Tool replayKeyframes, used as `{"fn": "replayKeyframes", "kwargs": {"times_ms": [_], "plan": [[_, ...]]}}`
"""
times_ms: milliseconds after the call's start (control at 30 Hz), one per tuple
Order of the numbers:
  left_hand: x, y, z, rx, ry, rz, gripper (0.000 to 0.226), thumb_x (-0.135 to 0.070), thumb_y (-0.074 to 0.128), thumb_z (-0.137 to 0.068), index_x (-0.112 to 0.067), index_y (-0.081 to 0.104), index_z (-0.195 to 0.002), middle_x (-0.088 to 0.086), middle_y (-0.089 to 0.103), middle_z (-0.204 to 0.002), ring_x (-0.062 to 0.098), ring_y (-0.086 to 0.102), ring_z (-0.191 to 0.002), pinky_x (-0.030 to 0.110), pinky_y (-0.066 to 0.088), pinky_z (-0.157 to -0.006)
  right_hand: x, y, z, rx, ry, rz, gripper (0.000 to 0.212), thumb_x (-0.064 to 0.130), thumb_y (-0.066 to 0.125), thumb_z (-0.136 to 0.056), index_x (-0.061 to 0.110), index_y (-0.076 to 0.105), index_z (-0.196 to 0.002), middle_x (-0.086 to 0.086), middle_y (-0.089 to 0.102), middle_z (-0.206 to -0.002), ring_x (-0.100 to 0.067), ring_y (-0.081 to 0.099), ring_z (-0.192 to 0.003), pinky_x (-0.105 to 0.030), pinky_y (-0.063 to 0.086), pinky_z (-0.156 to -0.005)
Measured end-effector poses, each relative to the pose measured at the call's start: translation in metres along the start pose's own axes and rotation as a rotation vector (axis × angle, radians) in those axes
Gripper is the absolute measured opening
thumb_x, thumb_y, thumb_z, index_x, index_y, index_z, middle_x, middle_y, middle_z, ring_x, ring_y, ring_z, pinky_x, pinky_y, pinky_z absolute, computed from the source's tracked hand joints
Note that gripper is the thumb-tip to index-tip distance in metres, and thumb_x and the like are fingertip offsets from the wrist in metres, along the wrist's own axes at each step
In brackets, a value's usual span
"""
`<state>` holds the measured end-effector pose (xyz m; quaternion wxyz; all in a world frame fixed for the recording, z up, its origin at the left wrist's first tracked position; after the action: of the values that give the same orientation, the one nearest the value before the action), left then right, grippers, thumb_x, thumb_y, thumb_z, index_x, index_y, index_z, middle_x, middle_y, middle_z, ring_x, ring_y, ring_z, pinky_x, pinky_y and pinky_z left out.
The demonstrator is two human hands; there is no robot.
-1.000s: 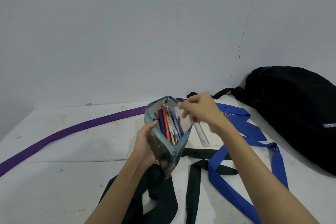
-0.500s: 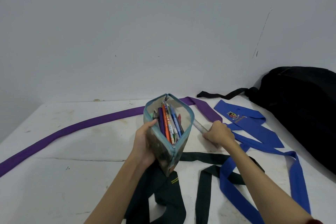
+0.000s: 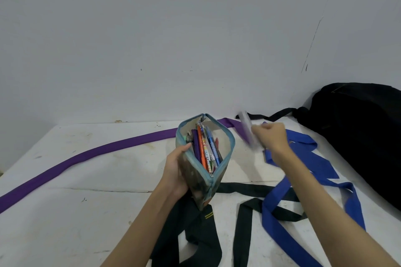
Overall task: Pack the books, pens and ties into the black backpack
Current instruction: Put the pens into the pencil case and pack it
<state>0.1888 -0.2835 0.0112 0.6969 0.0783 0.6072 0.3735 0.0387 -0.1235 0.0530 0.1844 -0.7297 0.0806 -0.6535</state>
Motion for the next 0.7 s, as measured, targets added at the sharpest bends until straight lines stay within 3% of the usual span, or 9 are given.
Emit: {"fn": "replayKeyframes", "kwargs": {"times_ms": [67,167,267,400,500,600,700], "plan": [[-0.001,0.002,0.001,0.001,0.001,0.000,0.020,-0.030,0.046,-0.092,-0.018,0.060,-0.099,0.005,0.071,-0.073,0.022,0.063,-0.080,0.034,0.050,-0.068,0.032,-0.016,0.008,0.096,-0.005,-0.120,0.030,0.008,0.058,-0.080,0.009,0.043,-0.054,-0.004,0.029,-0.053,-0.014,0.027,-0.050,-0.025,0.024,-0.051],[0.002,0.005,0.002,0.008,-0.001,-0.004,0.020,-0.029,0.046,-0.092,-0.018,0.060,-0.101,0.007,0.069,-0.080,0.022,0.062,-0.081,0.035,0.050,-0.068,0.066,-0.022,0.025,0.344,-0.083,0.062,0.034,0.009,0.060,-0.080,0.008,0.045,-0.049,0.001,0.033,-0.043,-0.007,0.031,-0.038,-0.020,0.029,-0.043],[0.004,0.010,0.005,0.039,-0.002,0.003,0.021,-0.028,0.047,-0.092,-0.017,0.060,-0.105,0.008,0.069,-0.082,0.023,0.063,-0.082,0.036,0.051,-0.070,0.078,-0.009,0.040,0.489,-0.099,0.218,0.036,0.005,0.061,-0.079,0.008,0.042,-0.049,0.002,0.030,-0.041,-0.007,0.026,-0.037,-0.017,0.023,-0.038],[0.006,0.017,0.012,0.096,-0.010,0.008,0.026,-0.027,0.049,-0.090,-0.014,0.060,-0.109,0.009,0.070,-0.080,0.022,0.064,-0.078,0.036,0.052,-0.071,0.074,0.015,0.050,0.497,-0.112,0.323,0.029,0.004,0.059,-0.082,0.007,0.050,-0.054,0.000,0.045,-0.041,-0.010,0.041,-0.037,-0.018,0.033,-0.039],[0.008,0.019,0.015,0.091,-0.034,-0.017,0.031,-0.031,0.050,-0.089,-0.014,0.061,-0.112,0.011,0.070,-0.083,0.023,0.065,-0.080,0.036,0.051,-0.072,0.071,0.032,0.062,0.555,-0.115,0.363,0.017,0.005,0.056,-0.088,0.004,0.059,-0.071,-0.005,0.061,-0.051,-0.007,0.053,-0.034,-0.015,0.039,-0.037],[0.012,0.017,0.017,0.046,-0.038,-0.004,0.032,-0.032,0.052,-0.087,-0.014,0.063,-0.111,0.012,0.069,-0.085,0.024,0.063,-0.083,0.037,0.050,-0.072,0.071,0.037,0.067,0.560,-0.117,0.380,0.014,0.003,0.052,-0.090,0.001,0.060,-0.078,-0.010,0.061,-0.056,-0.007,0.052,-0.031,-0.015,0.040,-0.035],[0.013,0.013,0.019,0.022,-0.037,0.019,0.025,-0.030,0.053,-0.088,-0.015,0.064,-0.104,0.013,0.069,-0.084,0.027,0.062,-0.085,0.038,0.050,-0.075,0.066,0.033,0.071,0.626,-0.137,0.479,0.019,0.007,0.053,-0.091,0.006,0.057,-0.072,-0.006,0.059,-0.054,-0.010,0.053,-0.037,-0.016,0.043,-0.038]]}}
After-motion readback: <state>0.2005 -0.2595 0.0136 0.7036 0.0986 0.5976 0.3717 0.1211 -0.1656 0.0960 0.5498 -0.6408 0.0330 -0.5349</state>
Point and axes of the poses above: each hand's wrist, its own z-axis away from the middle knuckle, its own y-axis out of the palm, x = y × z, the point moved 2 cm from there along -z, towards the middle knuckle
